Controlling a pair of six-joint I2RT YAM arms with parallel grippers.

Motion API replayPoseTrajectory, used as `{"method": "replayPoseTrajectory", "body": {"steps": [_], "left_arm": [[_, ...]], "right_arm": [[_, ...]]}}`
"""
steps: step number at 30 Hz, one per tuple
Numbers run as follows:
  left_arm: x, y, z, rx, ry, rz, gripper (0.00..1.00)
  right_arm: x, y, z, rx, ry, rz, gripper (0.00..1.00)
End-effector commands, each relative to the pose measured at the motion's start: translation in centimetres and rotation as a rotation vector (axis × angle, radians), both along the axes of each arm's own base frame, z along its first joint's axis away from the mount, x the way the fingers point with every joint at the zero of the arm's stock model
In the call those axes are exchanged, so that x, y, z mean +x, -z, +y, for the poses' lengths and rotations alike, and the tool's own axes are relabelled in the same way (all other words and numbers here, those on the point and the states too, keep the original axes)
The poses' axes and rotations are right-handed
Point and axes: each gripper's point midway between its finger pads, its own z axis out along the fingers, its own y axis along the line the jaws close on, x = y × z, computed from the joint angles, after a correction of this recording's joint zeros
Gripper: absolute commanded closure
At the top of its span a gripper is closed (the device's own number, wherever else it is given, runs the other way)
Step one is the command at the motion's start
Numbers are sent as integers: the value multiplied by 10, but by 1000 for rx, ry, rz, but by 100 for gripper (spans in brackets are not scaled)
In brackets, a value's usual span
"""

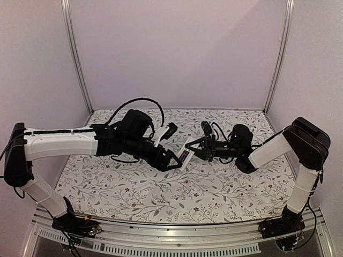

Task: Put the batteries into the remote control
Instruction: Load the battery into the battery compartment.

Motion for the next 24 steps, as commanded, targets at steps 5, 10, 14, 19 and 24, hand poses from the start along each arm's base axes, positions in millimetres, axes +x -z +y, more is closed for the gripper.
{"method": "replayPoseTrajectory", "body": {"steps": [5,10,14,19,24], "left_arm": [[9,5,-1,-33,-15,32,24],[15,4,1,-51,-34,44,30],[18,7,1,-43,-49,55,33],[21,8,1,-46,-59,64,35],[19,8,0,-51,-47,76,35]], "right_arm": [[-8,-29,7,93,-50,-60,100],[-11,-30,10,102,-68,-58,100],[-13,-33,11,108,-76,-65,100],[-13,-32,11,105,-73,-62,100],[-11,-29,11,86,-62,-59,100]]}}
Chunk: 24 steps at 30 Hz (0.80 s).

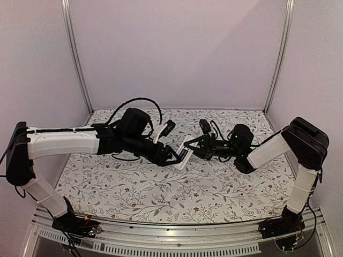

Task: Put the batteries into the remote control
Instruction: Load the battery into the battery compartment.

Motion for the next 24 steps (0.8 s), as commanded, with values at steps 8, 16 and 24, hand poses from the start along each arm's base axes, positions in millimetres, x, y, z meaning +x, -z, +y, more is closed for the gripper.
{"method": "replayPoseTrajectory", "body": {"steps": [8,16,24], "left_arm": [[2,12,-4,-3,14,48,44],[4,19,-8,-2,-3,86,56],[10,30,-8,5,-68,144,69]], "right_arm": [[-4,-15,5,24,-17,-59,100],[-11,-29,5,64,-35,-96,100],[-17,-45,4,116,-48,-129,100]]}}
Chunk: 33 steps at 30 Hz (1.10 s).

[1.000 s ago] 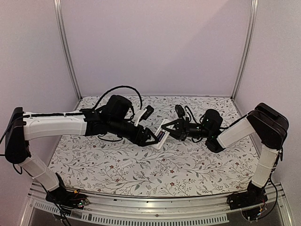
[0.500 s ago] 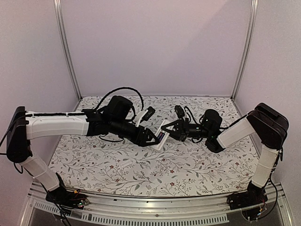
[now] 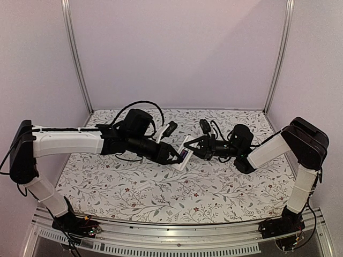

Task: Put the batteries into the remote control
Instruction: Load the battery into the battery compartment.

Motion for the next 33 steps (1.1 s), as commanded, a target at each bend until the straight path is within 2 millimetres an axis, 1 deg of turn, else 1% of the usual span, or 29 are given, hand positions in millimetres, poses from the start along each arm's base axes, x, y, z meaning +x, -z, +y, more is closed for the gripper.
{"method": "replayPoseTrajectory", "body": {"steps": [1,3,6,9,12,17,18,21,25,30,33], "left_arm": [[11,27,2,57,-58,49,69],[11,29,0,53,-57,59,70],[11,32,-2,46,-56,78,71],[12,33,-3,51,-67,82,68],[19,38,4,97,-115,82,66],[32,47,22,210,-215,52,66],[33,48,26,233,-229,45,65],[36,51,32,271,-262,42,56],[29,44,26,219,-210,36,51],[22,13,13,73,-152,5,42],[20,0,8,19,-128,-4,41]], "right_arm": [[-18,-49,3,129,-56,-103,100],[-21,-54,4,145,-70,-115,100],[-24,-56,6,151,-80,-112,100],[-26,-59,5,156,-81,-121,100],[-25,-61,4,159,-77,-128,100],[-24,-60,4,158,-69,-121,100],[-24,-60,4,158,-68,-119,100],[-23,-59,5,156,-66,-116,99],[-22,-56,5,145,-63,-114,99],[-20,-47,5,110,-50,-104,100],[-19,-43,5,87,-41,-106,99]]}}
